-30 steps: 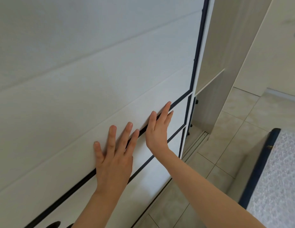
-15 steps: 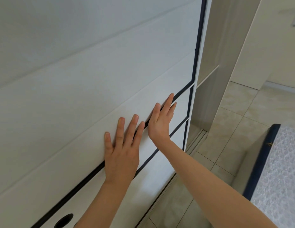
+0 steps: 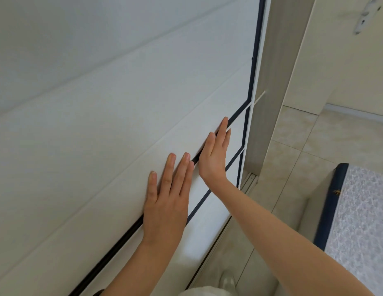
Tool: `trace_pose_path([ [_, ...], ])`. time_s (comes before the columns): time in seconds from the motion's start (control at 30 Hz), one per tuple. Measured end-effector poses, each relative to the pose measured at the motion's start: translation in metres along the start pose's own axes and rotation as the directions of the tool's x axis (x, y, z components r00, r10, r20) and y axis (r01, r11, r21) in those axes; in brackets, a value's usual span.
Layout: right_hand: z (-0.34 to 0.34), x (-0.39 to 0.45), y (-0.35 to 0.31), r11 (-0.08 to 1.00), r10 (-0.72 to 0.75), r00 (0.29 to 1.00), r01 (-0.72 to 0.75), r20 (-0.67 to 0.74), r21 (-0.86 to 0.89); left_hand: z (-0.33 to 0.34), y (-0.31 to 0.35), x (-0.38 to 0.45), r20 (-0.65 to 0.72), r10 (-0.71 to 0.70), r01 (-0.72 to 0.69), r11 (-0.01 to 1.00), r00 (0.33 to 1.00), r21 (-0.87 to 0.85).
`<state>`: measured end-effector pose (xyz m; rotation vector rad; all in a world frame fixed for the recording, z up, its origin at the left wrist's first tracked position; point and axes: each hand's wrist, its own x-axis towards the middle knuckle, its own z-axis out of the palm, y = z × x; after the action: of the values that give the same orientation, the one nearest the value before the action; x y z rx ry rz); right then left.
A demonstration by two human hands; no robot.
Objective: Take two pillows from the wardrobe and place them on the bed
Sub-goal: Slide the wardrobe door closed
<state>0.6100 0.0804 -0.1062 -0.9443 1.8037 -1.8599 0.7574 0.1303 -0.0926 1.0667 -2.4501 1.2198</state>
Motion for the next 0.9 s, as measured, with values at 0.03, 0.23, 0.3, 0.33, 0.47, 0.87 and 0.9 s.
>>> trace_pose_path([
  [0.03, -0.004, 0.003, -0.002, 1.000, -0.001, 1.000, 0.001, -0.011, -0.012, -0.005, -0.003, 0.007, 0.006, -0.010, 0.010, 1.000, 1.000, -0.018],
  [0.23, -0.035, 0.101, 0.029, 0.998, 0.035, 0.998, -0.037, -0.043, -0.042, 0.029, 0.052, 0.093, -0.002, -0.053, 0.053, 0.993, 0.999, -0.103],
  [0.3, -0.036, 0.099, 0.032, 0.998, 0.038, 0.998, -0.041, -0.053, -0.044, 0.028, 0.055, 0.093, -0.006, -0.053, 0.052, 0.992, 0.999, -0.113],
  [0.33, -0.038, 0.101, 0.036, 0.998, 0.045, 0.998, -0.046, -0.046, -0.036, 0.027, 0.056, 0.095, 0.012, -0.053, 0.054, 0.992, 0.999, -0.118],
  [0.47, -0.048, 0.124, 0.040, 0.998, 0.061, 0.997, -0.062, -0.047, -0.027, 0.030, 0.070, 0.114, 0.008, -0.052, 0.052, 0.992, 0.999, -0.114],
  [0.87, -0.076, 0.187, 0.054, 0.998, 0.059, 0.998, -0.059, -0.013, -0.026, 0.043, 0.109, 0.180, 0.096, -0.088, 0.094, 0.993, 0.992, -0.064],
  [0.9, -0.080, 0.193, 0.055, 0.998, 0.057, 0.998, -0.057, 0.000, -0.033, 0.044, 0.112, 0.185, 0.100, -0.095, 0.101, 0.993, 0.990, -0.066],
])
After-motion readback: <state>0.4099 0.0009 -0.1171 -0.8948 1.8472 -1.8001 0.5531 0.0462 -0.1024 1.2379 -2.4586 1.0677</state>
